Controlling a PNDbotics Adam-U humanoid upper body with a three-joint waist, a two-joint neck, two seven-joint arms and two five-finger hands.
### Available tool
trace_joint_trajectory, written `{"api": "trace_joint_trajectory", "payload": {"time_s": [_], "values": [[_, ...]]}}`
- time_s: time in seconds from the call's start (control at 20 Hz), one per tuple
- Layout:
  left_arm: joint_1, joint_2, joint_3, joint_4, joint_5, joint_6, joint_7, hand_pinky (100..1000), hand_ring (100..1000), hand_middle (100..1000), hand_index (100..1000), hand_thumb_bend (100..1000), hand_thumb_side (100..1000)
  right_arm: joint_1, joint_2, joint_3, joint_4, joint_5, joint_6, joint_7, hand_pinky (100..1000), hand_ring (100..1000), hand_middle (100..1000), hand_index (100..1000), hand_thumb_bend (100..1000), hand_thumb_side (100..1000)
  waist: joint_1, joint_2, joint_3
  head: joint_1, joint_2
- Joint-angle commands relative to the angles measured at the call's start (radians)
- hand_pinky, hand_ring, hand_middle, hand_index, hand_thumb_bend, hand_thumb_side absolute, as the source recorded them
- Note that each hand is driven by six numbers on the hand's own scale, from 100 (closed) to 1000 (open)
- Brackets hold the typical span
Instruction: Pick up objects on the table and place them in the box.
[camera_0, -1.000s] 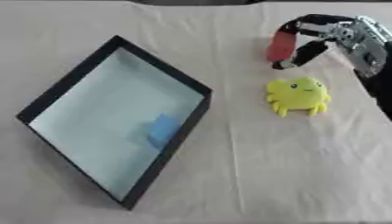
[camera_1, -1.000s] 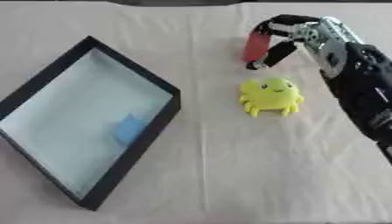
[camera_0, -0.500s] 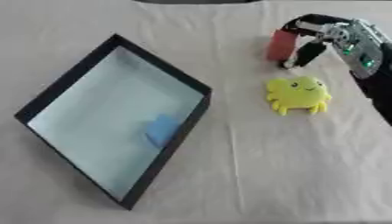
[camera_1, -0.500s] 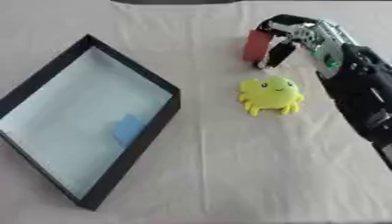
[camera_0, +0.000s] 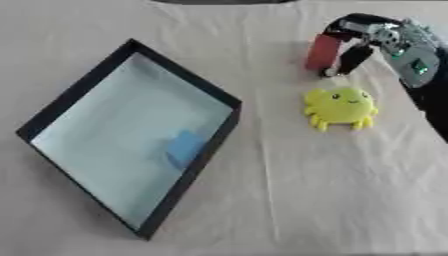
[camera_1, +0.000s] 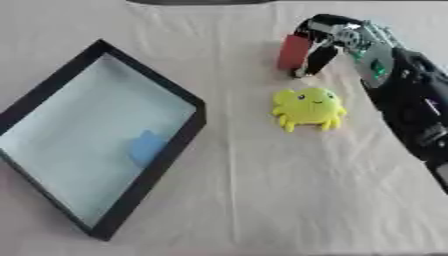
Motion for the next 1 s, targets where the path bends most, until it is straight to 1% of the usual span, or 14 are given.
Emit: {"api": "trace_joint_trajectory", "payload": {"time_s": [0.05,0.25,0.5,0.75,1.0], "values": [[-0.006,0.019,0.004,-0.013,-0.004,0.000,-0.001,817,587,801,779,401,671,-0.020,-0.035,-0.008,-0.031,-0.018,0.014,0.001,845,708,498,682,395,136,-0.001,-0.029,-0.003,0.003,-0.001],[-0.005,0.021,0.004,-0.013,-0.005,0.002,-0.003,818,588,801,779,402,671,-0.020,-0.050,-0.012,-0.065,-0.043,0.028,0.000,836,685,469,652,380,129,-0.005,-0.034,-0.004,0.004,-0.001],[-0.004,0.025,0.005,-0.013,-0.005,0.003,-0.003,818,587,801,779,401,671,-0.023,-0.082,-0.013,-0.141,-0.083,0.044,0.009,835,663,451,633,360,138,-0.008,-0.042,-0.007,0.007,-0.001],[-0.003,0.028,0.006,-0.013,-0.005,0.003,-0.001,818,588,801,779,401,670,-0.020,-0.115,-0.017,-0.249,-0.152,0.065,0.025,832,643,437,625,328,129,-0.009,-0.051,-0.010,0.010,-0.001],[-0.001,0.034,0.007,-0.014,-0.006,0.002,0.001,819,589,802,780,401,670,-0.024,-0.161,-0.007,-0.402,-0.241,0.092,0.058,822,625,435,625,316,134,-0.012,-0.060,-0.013,0.018,-0.001]]}}
